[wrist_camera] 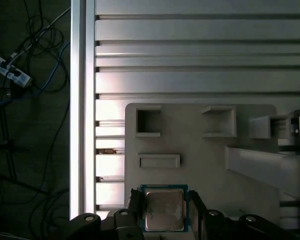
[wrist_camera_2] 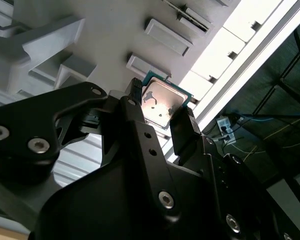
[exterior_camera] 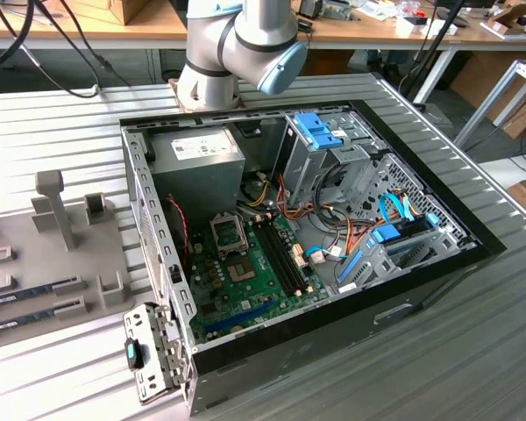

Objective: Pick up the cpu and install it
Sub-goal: 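Pick up the cpu and move it towards the insertion slot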

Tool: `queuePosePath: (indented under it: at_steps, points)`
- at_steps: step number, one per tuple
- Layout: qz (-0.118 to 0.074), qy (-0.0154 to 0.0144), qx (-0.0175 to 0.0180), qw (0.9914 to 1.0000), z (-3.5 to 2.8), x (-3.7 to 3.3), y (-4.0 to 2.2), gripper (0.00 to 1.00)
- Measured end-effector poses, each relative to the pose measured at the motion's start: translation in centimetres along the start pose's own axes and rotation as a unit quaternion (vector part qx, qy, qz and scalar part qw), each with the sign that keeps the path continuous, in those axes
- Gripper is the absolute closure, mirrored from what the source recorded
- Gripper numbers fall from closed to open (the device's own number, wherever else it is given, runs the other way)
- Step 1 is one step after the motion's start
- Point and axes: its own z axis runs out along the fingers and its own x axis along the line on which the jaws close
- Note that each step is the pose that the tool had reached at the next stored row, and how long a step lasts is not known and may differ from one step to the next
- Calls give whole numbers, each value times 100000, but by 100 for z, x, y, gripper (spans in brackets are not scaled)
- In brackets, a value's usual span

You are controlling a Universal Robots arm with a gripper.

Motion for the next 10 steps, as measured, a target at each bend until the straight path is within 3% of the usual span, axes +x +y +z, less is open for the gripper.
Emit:
queuePosePath:
  at_steps: [10]
  points:
    - [6, 9, -221, 100000, -85, -2, 5, 53]
